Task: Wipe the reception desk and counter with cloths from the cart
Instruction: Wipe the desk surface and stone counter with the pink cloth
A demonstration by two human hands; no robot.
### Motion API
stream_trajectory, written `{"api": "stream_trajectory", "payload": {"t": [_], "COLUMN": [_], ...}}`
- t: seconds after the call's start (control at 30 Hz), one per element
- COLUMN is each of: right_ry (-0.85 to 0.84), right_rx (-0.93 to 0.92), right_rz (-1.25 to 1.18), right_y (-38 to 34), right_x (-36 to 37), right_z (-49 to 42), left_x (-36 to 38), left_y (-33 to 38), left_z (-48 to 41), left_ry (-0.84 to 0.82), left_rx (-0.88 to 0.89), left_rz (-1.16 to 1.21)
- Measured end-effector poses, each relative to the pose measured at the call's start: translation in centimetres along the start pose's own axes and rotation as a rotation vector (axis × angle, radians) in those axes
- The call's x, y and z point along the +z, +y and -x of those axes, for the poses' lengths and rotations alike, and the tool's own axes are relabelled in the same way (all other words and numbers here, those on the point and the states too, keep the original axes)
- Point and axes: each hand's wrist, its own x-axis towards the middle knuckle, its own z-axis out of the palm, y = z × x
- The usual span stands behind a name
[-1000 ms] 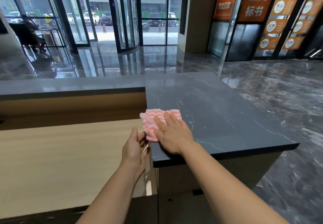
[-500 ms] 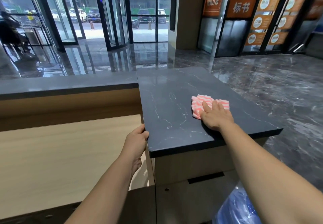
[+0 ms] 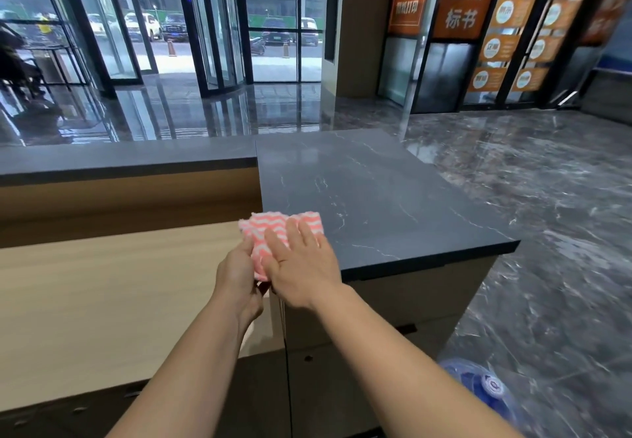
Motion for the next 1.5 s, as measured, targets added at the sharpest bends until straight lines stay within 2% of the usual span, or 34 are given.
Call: {"api": "stream_trajectory", "payload": {"t": [0.17,0.43,0.57,0.67,0.73,0.97,1.1,1.17,1.23,1.27,1.3,1.4,1.5], "right_ry": [0.052,0.082,0.046,0.034,0.038,0.062,-0.003,-0.034,-0.057,-0.063,-0.067,-0.067,-0.062], "right_rx": [-0.023,0.369,0.505,0.551,0.506,0.075,-0.152,-0.179,-0.208,-0.218,-0.229,-0.206,-0.163], "right_rz": [0.032,0.005,-0.021,-0.04,-0.053,-0.058,-0.072,-0.091,-0.096,-0.092,-0.09,-0.049,-0.064], "right_y": [4.7,21.2,25.5,23.9,21.1,7.7,2.3,1.3,0.9,0.8,0.4,-0.2,-0.6], "right_x": [0.0,-2.0,-2.9,-2.9,-2.5,0.0,0.0,-0.5,-1.0,-1.2,-1.3,-1.2,-0.9], "right_z": [1.9,5.4,6.3,6.1,5.9,5.9,5.1,4.3,3.2,2.9,2.5,1.8,0.3], "left_x": [1.7,3.7,3.5,3.3,3.0,1.9,-0.2,-0.8,-1.4,-1.3,-1.5,-0.7,-0.5], "left_y": [-0.6,-2.1,-2.6,-2.8,-2.8,-3.6,-3.2,-3.1,-2.9,-3.0,-3.0,-3.1,-3.3], "left_z": [0.4,0.9,1.0,1.2,1.4,2.9,3.6,4.1,4.7,4.8,4.7,4.0,2.3], "left_ry": [0.056,0.151,0.165,0.138,0.119,0.06,0.002,0.143,0.335,0.334,0.286,0.126,0.051], "left_rx": [0.064,0.123,0.137,0.139,0.138,0.141,0.107,0.239,0.501,0.58,0.583,0.304,0.143], "left_rz": [-0.027,-0.118,-0.134,-0.153,-0.15,-0.228,-0.133,-0.259,-0.534,-0.618,-0.664,-0.657,-0.451]}}
